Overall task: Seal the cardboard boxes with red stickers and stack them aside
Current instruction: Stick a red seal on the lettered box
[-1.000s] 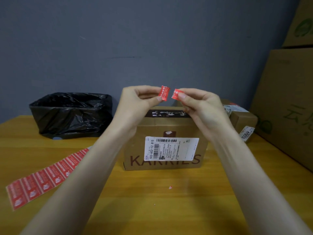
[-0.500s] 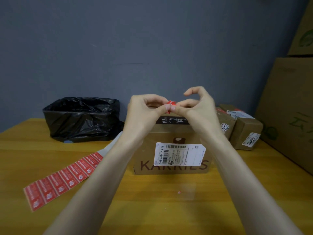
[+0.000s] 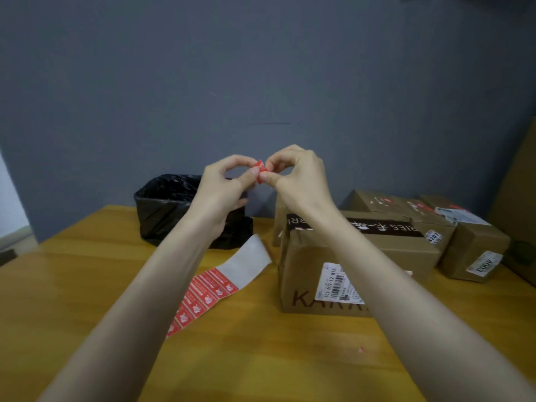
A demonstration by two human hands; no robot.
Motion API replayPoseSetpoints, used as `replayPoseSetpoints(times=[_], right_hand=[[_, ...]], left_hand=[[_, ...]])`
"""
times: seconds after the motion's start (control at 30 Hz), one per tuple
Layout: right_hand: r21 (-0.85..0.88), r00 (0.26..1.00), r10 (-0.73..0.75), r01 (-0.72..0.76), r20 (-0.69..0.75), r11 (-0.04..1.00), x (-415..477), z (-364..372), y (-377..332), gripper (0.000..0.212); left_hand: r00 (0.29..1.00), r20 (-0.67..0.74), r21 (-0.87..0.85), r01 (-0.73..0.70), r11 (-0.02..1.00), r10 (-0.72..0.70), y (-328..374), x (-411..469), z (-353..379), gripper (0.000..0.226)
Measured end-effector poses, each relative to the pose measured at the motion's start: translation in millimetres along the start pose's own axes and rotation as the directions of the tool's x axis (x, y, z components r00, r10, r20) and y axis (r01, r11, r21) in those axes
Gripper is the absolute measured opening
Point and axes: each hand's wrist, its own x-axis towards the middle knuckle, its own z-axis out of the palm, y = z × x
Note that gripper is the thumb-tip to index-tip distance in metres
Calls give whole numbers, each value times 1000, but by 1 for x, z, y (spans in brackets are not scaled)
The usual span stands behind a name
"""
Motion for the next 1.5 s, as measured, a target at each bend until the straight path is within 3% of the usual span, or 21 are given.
replayPoseSetpoints(times=[0.23,0.37,0.47,0.6,0.8,0.9,1.17,1.23,1.4,1.5], right_hand=[[217,960,215,-251,178,943,25,46,-1,17],[273,938,295,-337,184,901,36,71,5,24],[269,921,351,-386,171,882,41,84,10,26],[233,912,374,-405,167,884,45,96,16,19],[187,875,448,-479,185,858,59,110,28,18],[148,837,495,-534,235,833,65,115,33,36],[115,729,642,-677,236,727,83,127,41,30],[92,724,651,-682,229,726,86,133,38,25],[21,763,602,-624,235,782,92,136,36,50],[-46,758,597,-608,264,793,95,129,42,45]], left_hand=[[988,-111,161,-91,983,109,-11,23,-40,14],[974,-201,192,-62,979,101,-24,42,-49,19],[971,-239,83,36,996,-16,-34,55,-55,35],[971,-190,-76,130,989,-143,-43,65,-54,9],[968,-122,-154,200,968,-219,-57,81,-56,11],[960,-123,-175,227,958,-250,-63,86,-56,6],[940,-281,-34,194,980,-196,-73,100,-47,5],[934,-305,-7,191,982,-184,-73,105,-44,5],[922,-357,90,194,977,-150,-75,116,-42,5],[944,-325,283,154,947,-56,-78,123,-51,6]])
